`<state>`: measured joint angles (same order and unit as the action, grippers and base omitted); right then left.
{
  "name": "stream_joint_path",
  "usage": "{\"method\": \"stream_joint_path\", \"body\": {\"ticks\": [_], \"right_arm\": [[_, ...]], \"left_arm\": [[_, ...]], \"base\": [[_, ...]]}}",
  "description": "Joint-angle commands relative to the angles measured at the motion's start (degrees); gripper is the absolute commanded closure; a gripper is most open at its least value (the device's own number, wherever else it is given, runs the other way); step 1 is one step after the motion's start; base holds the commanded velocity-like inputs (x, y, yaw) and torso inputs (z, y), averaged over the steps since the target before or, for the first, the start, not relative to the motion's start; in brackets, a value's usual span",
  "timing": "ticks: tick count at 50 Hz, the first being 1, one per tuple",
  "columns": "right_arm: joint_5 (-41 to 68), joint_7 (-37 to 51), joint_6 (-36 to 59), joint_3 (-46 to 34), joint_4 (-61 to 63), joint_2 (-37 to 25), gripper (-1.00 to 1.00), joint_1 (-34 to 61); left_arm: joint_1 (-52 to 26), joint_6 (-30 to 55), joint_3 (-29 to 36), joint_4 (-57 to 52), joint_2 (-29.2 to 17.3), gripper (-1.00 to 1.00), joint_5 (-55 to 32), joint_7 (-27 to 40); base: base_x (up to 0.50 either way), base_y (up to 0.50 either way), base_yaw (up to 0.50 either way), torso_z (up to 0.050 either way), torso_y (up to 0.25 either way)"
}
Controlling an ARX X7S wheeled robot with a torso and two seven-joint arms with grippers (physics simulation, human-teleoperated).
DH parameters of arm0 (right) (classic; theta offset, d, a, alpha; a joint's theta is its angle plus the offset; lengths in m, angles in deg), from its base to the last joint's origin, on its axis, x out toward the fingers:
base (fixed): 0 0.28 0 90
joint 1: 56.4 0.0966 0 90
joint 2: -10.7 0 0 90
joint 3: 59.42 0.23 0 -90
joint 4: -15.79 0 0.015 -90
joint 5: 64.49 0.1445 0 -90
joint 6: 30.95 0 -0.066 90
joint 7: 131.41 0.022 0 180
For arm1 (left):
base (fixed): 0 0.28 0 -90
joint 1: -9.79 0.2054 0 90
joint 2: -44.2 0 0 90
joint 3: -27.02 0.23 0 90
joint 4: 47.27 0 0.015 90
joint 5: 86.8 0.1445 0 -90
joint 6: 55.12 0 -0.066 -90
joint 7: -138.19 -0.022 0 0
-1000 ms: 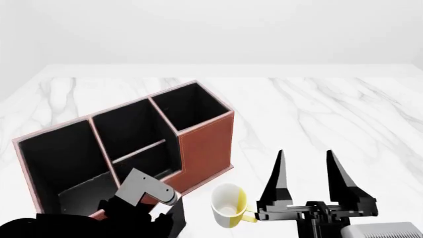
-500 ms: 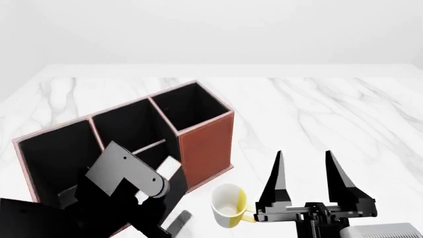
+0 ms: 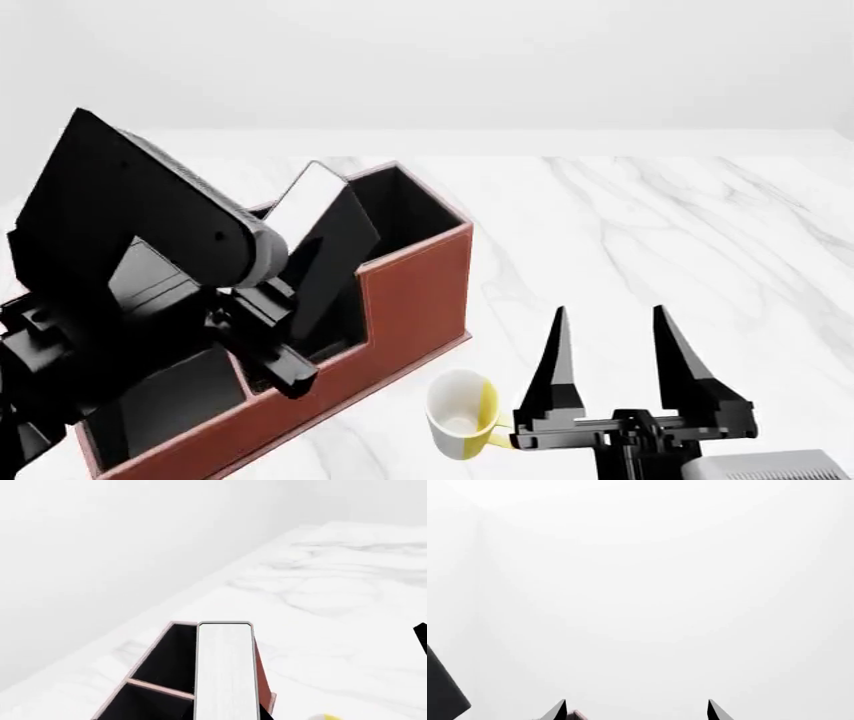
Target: Pick up the book and place it in the right compartment of the caddy.
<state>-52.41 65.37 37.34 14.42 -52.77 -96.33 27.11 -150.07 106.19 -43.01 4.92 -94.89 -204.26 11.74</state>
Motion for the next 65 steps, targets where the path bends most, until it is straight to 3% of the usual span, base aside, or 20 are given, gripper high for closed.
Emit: {"method": "stream_joint_path", "body": {"ticks": [1,12,18,21,26,35,42,53,54,59,65], "right_arm": [[-1.0,-1.0,-0.1,0.7,-0.4,0.8,-1.00,0.1],[-1.0,-0.8,-0.2,0.4,-0.3,0.6,-1.00,0.0],[-1.0,-0.7,-0.3,0.2,-0.5,0.5,-1.00,0.0],[-0.8,-0.8,-0.7,0.2,-1.0,0.5,-1.00,0.0],[-0.6,-0.6,-0.7,0.2,-0.9,0.4,-1.00,0.1],[-0.3,-0.4,-0.5,0.2,-1.0,0.2,-1.00,0.4],[0.0,-0.2,-0.5,0.4,-0.8,0.0,-1.00,0.3],[0.6,0.1,-0.5,0.5,-1.1,-0.3,-1.00,0.7],[0.7,0.1,-0.4,0.5,-1.0,-0.3,-1.00,0.7],[0.8,0.2,-0.3,0.4,-0.9,-0.4,-1.00,0.7],[0.9,0.4,-0.3,0.3,-0.9,-0.5,-1.00,0.7]], "left_arm": [[-12.1,0.2,-1.7,4.5,2.2,1.00,-0.7,-0.1],[-20.8,3.1,-2.0,15.9,7.8,1.00,11.1,-8.7],[-23.7,1.6,-0.1,22.8,13.7,1.00,23.5,-17.5],[-25.8,-0.5,3.8,27.6,17.4,1.00,32.8,-23.9],[-26.3,-4.9,8.0,35.6,21.6,1.00,41.5,-28.8],[-28.9,-7.4,14.4,54.5,29.1,1.00,49.7,-32.1],[-31.6,-14.1,17.5,70.1,34.2,1.00,56.7,-37.0],[-38.4,-17.5,19.7,93.9,41.8,1.00,60.7,-44.0],[-39.6,-16.8,21.3,97.7,43.1,1.00,61.5,-49.0],[-42.5,-19.4,20.8,112.0,47.6,1.00,62.6,-49.6],[-40.8,-16.8,21.4,112.5,49.0,1.00,64.6,-48.9]], "base": [[0.00,0.00,0.00,0.000,0.000],[0.00,0.00,0.00,0.000,0.001],[0.00,0.00,0.00,0.000,0.002],[0.00,0.00,0.00,0.000,0.000],[0.00,0.00,0.00,0.000,0.002],[0.00,0.00,0.00,0.000,0.001],[0.00,0.00,0.00,0.000,0.001],[0.00,0.00,0.00,0.000,0.002],[0.00,0.00,0.00,0.000,0.000],[0.00,0.00,0.00,0.000,0.002],[0.00,0.00,0.00,0.000,0.002]]}}
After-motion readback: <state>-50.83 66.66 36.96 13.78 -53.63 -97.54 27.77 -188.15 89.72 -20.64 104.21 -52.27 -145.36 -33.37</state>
